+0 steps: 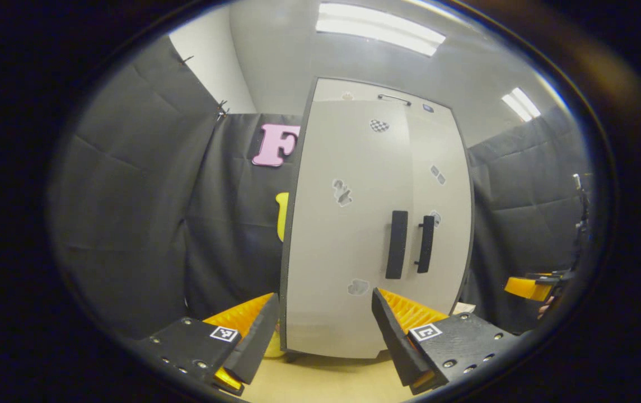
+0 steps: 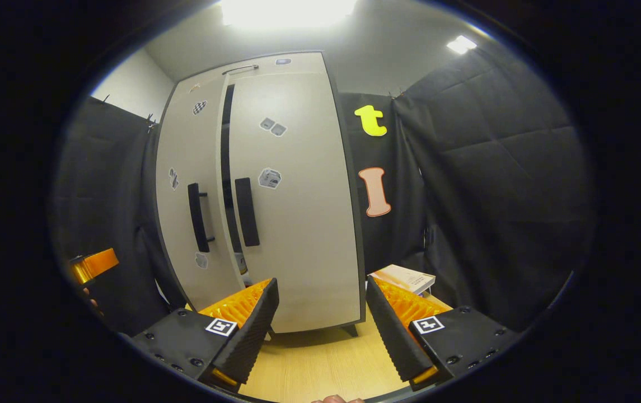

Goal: Grab one shoe with the right hand and put it into the shoe cabinet, grab the other shoe with the left hand and put it into the shoe cabinet; then close the right door with the right hand and the left door with the left hand.

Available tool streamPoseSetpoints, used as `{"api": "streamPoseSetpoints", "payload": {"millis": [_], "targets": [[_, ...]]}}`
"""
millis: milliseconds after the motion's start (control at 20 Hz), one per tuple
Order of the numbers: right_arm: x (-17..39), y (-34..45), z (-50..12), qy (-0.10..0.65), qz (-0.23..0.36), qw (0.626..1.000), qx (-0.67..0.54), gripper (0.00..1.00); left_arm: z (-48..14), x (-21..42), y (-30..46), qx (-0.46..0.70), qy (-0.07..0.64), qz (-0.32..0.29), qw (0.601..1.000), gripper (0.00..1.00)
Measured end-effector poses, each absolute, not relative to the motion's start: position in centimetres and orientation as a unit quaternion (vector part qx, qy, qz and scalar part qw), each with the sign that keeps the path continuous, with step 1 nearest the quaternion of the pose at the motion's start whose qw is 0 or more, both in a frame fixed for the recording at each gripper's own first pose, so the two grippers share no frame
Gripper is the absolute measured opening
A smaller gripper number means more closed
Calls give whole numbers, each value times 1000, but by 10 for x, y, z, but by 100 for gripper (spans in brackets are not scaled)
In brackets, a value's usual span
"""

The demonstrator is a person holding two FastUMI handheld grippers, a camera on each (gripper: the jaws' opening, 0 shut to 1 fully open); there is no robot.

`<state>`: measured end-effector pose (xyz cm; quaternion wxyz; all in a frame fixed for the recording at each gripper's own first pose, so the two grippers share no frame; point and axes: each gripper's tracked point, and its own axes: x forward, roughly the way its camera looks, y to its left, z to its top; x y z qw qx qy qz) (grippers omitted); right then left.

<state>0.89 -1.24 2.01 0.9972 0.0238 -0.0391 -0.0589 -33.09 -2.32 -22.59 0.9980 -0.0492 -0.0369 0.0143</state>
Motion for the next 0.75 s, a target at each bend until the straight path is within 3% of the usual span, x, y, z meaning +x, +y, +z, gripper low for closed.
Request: {"api": "streamPoseSetpoints", "payload": {"millis": [150, 200, 400, 500, 550, 600, 700, 750], "targets": [[10, -14, 23, -45, -69, 996, 16, 98, -234, -319, -20, -65, -25, 12, 998, 100], [12, -13, 22, -46, -71, 996, 15, 98, -236, -316, -18, -65, -22, 11, 998, 94], [17, -7, 18, -46, -76, 996, 12, 98, -247, -297, -14, -62, -17, 3, 998, 89], [20, -4, 20, -47, -75, 996, 9, 98, -253, -290, -12, -62, -22, 1, 998, 99], [22, -1, 19, -44, -71, 996, 7, 98, -258, -285, -13, -63, -21, 0, 998, 99], [25, 0, 18, -39, -69, 997, 6, 98, -263, -281, -14, -66, -16, -1, 998, 89], [29, 0, 19, -31, -66, 997, 2, 98, -268, -277, -16, -71, -18, -5, 997, 99], [30, -1, 21, -31, -69, 997, -2, 98, -269, -276, -16, -73, -24, -7, 997, 100]]}}
